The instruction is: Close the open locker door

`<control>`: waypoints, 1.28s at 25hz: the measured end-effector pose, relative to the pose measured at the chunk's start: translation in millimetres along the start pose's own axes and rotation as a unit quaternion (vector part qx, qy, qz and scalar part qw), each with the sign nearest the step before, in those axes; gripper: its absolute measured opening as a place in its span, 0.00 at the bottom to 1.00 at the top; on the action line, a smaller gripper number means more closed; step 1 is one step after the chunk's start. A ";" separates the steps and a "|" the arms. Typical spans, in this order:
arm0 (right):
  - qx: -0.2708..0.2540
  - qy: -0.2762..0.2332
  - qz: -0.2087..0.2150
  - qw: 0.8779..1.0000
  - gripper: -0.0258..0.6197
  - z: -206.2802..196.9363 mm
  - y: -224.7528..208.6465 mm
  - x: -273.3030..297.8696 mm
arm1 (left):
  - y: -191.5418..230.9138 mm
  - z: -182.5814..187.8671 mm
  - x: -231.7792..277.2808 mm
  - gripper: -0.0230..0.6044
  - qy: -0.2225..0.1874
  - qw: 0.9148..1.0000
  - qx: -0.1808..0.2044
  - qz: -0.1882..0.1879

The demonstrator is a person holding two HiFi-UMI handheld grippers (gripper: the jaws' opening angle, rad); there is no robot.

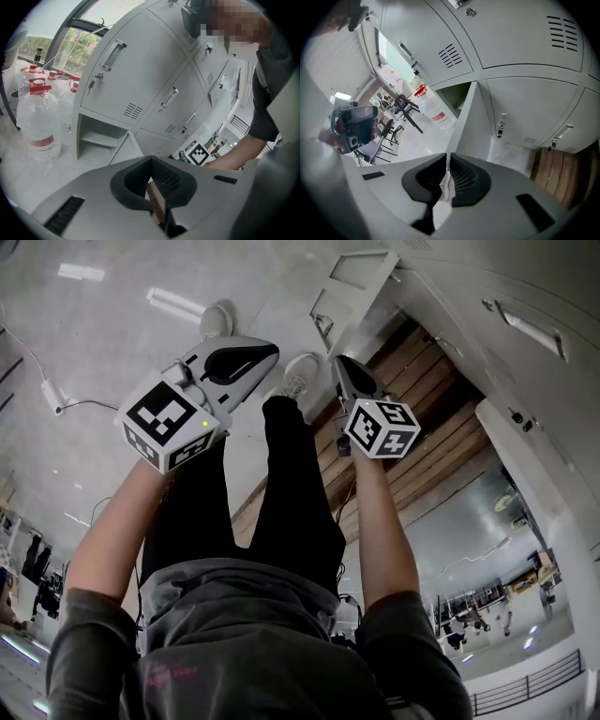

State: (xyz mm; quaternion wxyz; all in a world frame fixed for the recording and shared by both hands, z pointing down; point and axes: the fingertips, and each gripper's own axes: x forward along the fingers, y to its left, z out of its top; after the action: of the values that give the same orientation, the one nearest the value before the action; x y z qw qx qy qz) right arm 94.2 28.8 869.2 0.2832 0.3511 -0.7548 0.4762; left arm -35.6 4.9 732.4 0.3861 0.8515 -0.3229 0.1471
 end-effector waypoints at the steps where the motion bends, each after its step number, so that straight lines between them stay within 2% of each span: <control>1: 0.002 0.000 -0.001 1.000 0.10 0.6 3.7 2.7 | 4.1 -0.3 -2.4 0.05 0.003 1.000 0.000 -0.002; 7: 0.022 0.002 0.008 1.000 0.10 7.9 27.2 21.5 | 28.2 5.0 -13.1 0.05 0.012 1.000 -0.003 -0.008; 20: 0.019 0.020 0.030 0.999 0.10 31.2 77.2 65.0 | 78.6 22.0 -38.8 0.05 -0.002 1.000 -0.020 -0.006; 26: -0.004 0.031 0.029 0.999 0.10 50.7 93.0 86.5 | 104.7 36.3 -58.9 0.05 -0.036 0.999 -0.025 0.012; 32: -0.015 0.028 0.026 0.999 0.10 74.0 109.5 107.7 | 127.2 43.7 -80.9 0.05 -0.053 0.998 -0.031 0.020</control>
State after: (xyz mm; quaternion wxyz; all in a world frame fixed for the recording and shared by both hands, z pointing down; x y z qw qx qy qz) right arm -64.1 -34.3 865.7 0.2964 0.3135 -0.7628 0.4817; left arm -180.5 -55.5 734.7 0.3913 0.8393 -0.3641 0.0996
